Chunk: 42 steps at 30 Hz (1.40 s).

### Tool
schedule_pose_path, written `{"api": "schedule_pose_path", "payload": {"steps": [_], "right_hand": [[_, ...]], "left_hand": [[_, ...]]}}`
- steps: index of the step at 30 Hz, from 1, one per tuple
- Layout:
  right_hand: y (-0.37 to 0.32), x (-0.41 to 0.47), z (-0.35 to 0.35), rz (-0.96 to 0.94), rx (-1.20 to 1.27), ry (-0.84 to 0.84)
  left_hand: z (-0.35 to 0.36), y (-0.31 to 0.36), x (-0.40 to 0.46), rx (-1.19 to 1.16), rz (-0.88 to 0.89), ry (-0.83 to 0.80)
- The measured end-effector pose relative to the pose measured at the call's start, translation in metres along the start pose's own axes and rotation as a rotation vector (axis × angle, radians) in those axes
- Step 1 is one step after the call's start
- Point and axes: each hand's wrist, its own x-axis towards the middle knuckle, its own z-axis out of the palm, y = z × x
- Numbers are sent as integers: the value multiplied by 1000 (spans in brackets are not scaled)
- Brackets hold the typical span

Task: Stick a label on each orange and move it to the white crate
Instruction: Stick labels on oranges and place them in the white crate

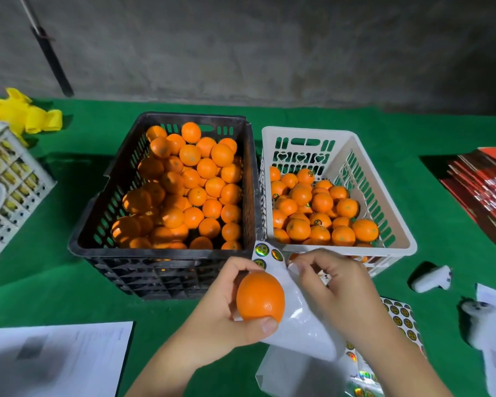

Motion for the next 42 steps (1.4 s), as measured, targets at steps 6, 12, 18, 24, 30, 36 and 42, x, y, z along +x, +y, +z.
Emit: {"api": "schedule_pose_path", "payload": {"steps": [6, 12, 18, 24, 30, 36, 42], "right_hand": [[-19, -3, -4, -75, 89, 287], [-18, -18, 19, -234, -39, 39], [-14, -22, 3, -258, -94, -196], [-21, -24, 1, -278, -180, -442], [-29, -17, 5, -410, -239, -222], [-29, -4, -1, -497, -69, -41], [-5, 47, -28, -230, -232, 49]], "left_hand": [[5, -11, 6, -45, -45, 51], [7, -15, 10, -90, -46, 7], [7, -21, 6, -133, -50, 26], [10, -22, 6, -230, -50, 6], [13, -1, 16, -428, -127, 234], [-4, 3, 19, -589, -122, 275], [-11, -3, 22, -576, -67, 310]]}}
